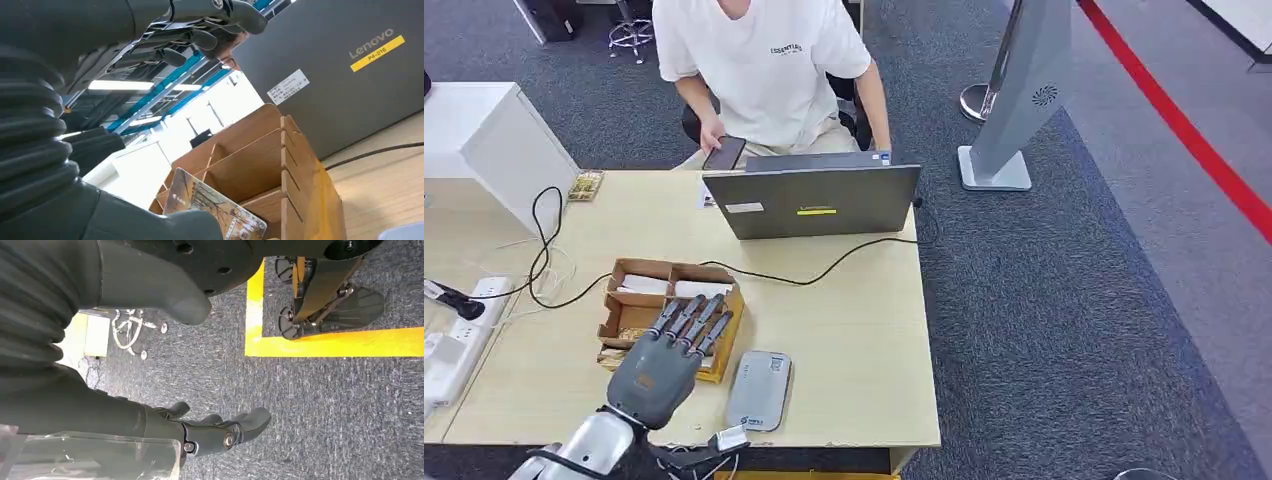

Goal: Pass the card to the sensor for recognition and then transmit it.

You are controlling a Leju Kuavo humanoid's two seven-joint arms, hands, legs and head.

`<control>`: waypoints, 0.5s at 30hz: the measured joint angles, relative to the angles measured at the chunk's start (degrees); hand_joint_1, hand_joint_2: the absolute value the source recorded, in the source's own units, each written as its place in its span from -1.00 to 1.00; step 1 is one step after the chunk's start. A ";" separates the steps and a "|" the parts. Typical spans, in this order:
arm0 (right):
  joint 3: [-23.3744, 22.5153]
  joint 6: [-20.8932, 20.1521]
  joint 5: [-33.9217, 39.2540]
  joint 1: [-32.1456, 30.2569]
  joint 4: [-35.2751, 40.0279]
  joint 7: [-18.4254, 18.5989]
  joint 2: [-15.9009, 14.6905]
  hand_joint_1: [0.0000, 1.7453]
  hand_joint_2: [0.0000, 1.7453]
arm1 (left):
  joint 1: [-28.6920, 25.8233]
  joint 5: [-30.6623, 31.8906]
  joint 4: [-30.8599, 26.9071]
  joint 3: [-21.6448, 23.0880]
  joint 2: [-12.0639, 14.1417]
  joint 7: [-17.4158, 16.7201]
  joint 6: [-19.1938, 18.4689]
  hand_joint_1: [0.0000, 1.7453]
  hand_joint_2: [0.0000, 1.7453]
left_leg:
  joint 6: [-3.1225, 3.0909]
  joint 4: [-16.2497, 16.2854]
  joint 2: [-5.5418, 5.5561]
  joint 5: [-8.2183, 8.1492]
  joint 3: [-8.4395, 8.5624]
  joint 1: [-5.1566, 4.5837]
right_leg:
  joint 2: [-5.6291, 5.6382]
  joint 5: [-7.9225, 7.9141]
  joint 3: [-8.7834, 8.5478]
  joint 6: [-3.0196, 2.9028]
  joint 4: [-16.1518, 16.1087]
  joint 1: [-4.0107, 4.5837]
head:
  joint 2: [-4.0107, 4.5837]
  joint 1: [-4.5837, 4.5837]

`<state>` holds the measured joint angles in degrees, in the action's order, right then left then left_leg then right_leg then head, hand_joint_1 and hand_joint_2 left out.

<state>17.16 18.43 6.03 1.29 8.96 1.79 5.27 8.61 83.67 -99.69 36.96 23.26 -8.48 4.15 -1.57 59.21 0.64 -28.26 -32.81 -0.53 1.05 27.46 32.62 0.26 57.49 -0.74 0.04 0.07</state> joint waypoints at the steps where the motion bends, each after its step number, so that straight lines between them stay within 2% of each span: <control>1: 0.00 0.00 -0.02 0.01 0.00 0.00 0.00 -1.00 1.00 | -0.03 0.00 -0.02 0.02 0.04 0.00 0.13 -1.00 1.00 | 0.00 0.00 0.00 0.00 0.00 0.00 | 0.00 0.00 0.00 0.00 0.00 0.00 | 0.00 -0.02; 8: 0.00 -0.02 -0.02 0.01 0.00 0.00 0.00 -1.00 1.00 | -0.11 0.09 -0.04 0.04 0.07 -0.02 0.35 -1.00 1.00 | 0.00 0.00 0.00 -0.01 0.00 0.00 | 0.00 0.01 0.00 0.00 0.00 0.00 | 0.00 0.00; 15: 0.00 -0.02 -0.04 0.01 0.00 0.00 0.02 -1.00 1.00 | -0.48 1.44 -0.04 0.11 -0.13 -1.14 2.49 -1.00 1.00 | 0.00 0.00 0.00 -0.01 0.00 0.00 | 0.00 0.01 0.00 0.00 0.00 0.00 | 0.00 0.00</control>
<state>17.16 18.40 5.99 1.30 8.96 1.79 5.29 8.13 85.11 -99.73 37.07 23.12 -9.62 6.64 -1.57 59.21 0.64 -28.26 -32.82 -0.53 1.05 27.47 32.62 0.26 57.49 -0.74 0.04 0.07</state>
